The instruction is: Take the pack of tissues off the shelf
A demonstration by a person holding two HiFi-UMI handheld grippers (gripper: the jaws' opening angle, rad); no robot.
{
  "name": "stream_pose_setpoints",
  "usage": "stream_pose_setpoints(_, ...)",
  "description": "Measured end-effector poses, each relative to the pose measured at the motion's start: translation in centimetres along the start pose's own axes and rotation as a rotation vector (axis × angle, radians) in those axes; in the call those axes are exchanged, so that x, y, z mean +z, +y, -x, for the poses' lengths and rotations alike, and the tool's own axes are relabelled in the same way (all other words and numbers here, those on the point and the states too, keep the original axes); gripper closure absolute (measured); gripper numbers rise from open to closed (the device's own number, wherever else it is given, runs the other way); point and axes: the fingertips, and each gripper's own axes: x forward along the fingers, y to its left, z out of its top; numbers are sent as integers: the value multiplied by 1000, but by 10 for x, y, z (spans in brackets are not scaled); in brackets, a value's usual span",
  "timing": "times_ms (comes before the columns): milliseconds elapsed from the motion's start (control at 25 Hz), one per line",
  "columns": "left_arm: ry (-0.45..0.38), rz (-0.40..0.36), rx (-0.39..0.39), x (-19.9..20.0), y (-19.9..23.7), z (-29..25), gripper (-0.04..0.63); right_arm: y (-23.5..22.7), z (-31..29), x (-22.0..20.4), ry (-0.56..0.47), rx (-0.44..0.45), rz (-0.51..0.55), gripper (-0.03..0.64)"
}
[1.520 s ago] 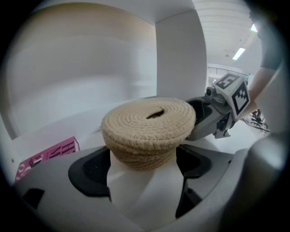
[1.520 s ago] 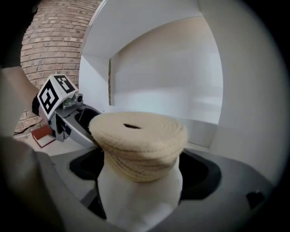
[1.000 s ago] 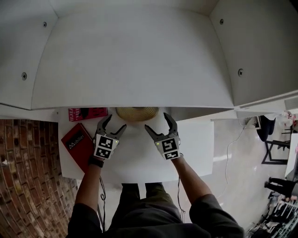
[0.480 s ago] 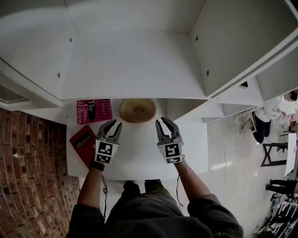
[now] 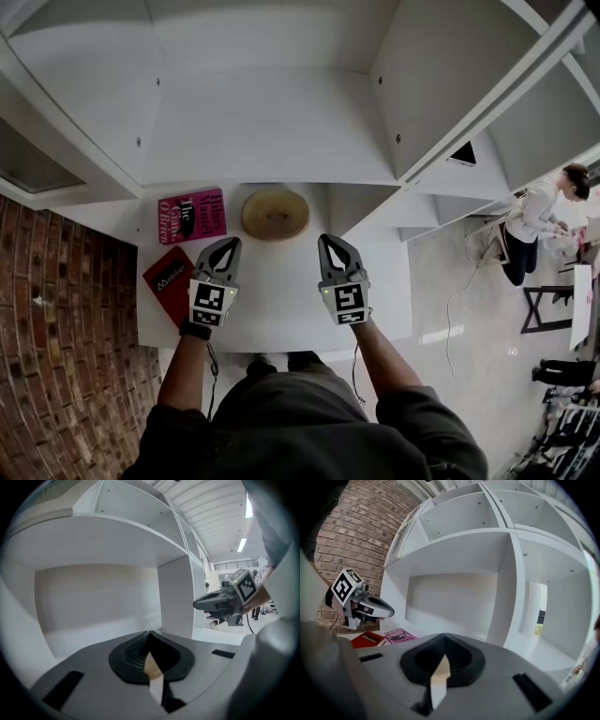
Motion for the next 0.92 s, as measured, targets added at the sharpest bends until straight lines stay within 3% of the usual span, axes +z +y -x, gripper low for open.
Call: stream_pose_setpoints(920, 13, -29, 5, 0, -3, 16, 595, 10, 9, -3, 7, 12, -12, 617)
